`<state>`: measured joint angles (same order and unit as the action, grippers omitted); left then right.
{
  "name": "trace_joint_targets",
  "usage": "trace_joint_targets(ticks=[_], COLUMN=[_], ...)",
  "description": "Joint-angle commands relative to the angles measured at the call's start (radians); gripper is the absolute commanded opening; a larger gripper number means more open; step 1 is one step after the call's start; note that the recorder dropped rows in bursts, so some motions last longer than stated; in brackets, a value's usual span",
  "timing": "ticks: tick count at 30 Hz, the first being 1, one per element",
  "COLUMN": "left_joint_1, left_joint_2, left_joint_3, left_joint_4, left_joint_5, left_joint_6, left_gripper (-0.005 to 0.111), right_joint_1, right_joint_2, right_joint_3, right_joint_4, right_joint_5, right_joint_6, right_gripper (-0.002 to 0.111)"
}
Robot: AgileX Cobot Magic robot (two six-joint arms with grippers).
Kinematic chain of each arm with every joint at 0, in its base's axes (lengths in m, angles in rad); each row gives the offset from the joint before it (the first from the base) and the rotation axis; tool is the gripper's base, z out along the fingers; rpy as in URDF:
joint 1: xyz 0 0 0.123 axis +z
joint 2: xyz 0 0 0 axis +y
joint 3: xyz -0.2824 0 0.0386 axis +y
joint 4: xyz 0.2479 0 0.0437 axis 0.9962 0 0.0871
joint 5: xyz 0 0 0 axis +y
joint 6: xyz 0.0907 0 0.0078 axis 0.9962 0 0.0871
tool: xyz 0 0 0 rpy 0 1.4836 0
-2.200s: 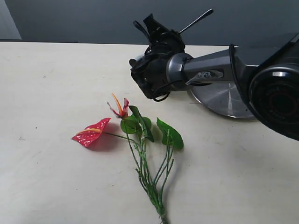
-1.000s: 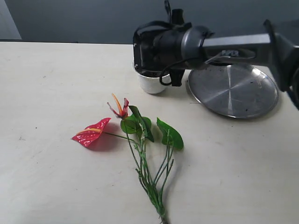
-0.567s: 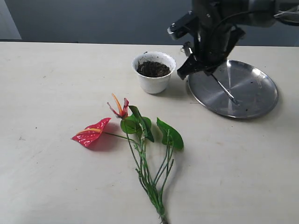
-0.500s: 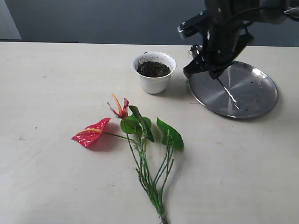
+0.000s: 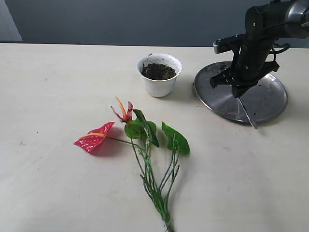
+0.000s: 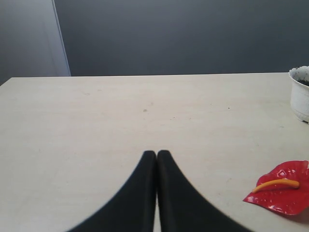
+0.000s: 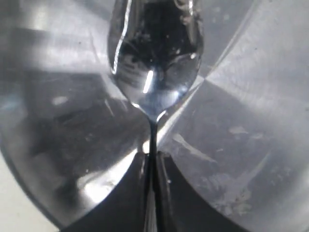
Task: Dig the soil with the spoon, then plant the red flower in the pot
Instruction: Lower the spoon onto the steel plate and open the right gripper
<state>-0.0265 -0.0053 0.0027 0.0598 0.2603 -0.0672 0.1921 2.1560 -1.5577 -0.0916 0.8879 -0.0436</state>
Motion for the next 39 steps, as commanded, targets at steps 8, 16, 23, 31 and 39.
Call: trace_joint_targets(ticks=[8,16,23,31,39], left_joint_1=[-0.006,-0.006,-0.006,-0.006,-0.006], left_joint_2=[0.005,0.005,0.005,0.005,0.005], left_joint_3=[-0.003,-0.003,-0.003,-0.003,-0.003], left_joint_4=[0.008,0.008,0.008,0.008,0.008], left_joint_5=[-0.007,-0.007,-0.007,-0.007,-0.007], left_joint_6=[-0.001,-0.001,-0.001,-0.001,-0.001], left_gripper=[0.002,0.002,0.002,0.002,0.002], right_joint_1=[-0.063,-0.063,-0.063,-0.063,-0.061], right_joint_2=[0.023,0.057,0.063,0.04,-0.027], right_joint_3=[-0.004,-0.004,-0.004,-0.004,-0.004], right_joint_4=[-0.057,-0.057,-0.057,0.057,0.473], right_joint_5=[-0.194,-0.206,-0.194,-0.12,0.054], right_joint_6=[-0.004,-0.004,-0.004,-0.026,-0.375], right_gripper=[-0.001,0.017,0.021,0.021,0.021])
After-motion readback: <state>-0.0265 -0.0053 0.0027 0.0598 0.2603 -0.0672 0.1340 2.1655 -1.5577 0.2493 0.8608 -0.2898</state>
